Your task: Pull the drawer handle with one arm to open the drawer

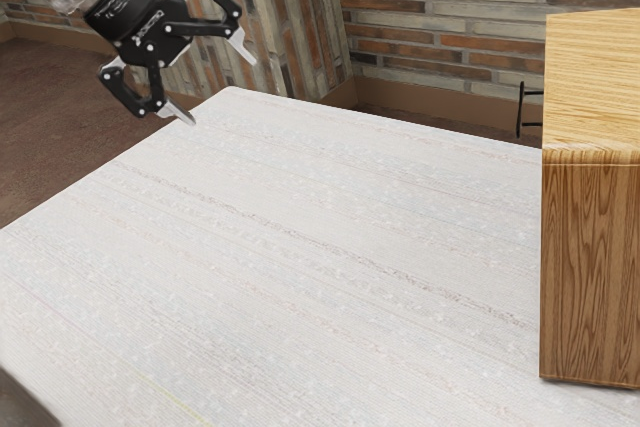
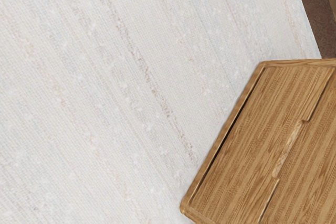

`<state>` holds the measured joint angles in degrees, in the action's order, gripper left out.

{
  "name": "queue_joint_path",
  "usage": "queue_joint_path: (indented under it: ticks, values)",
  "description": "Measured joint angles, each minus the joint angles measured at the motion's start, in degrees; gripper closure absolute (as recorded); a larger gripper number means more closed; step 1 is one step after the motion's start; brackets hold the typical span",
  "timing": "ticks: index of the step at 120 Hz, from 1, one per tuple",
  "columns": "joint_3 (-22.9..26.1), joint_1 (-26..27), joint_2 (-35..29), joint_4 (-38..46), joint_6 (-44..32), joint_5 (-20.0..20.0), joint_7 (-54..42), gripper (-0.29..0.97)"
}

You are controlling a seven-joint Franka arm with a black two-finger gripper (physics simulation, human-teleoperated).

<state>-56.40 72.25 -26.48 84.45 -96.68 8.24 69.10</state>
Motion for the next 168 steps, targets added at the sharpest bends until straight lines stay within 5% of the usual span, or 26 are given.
queue_joint_path:
  ticks: [22,41,78,108,168]
  values:
    - [-6.7,5.6,-2.4,0.4,-2.0,7.2,0.4,0.0]
    - [-10.3,5.8,-2.9,0.3,-2.8,5.4,-0.9,0.0]
    - [-14.2,14.3,-19.5,1.2,-3.8,3.7,-5.3,0.0]
    - [-14.6,15.7,-19.8,-3.0,-1.9,7.3,-11.6,0.03]
    - [-24.3,27.5,-19.8,-13.8,-1.2,9.9,-26.8,0.06]
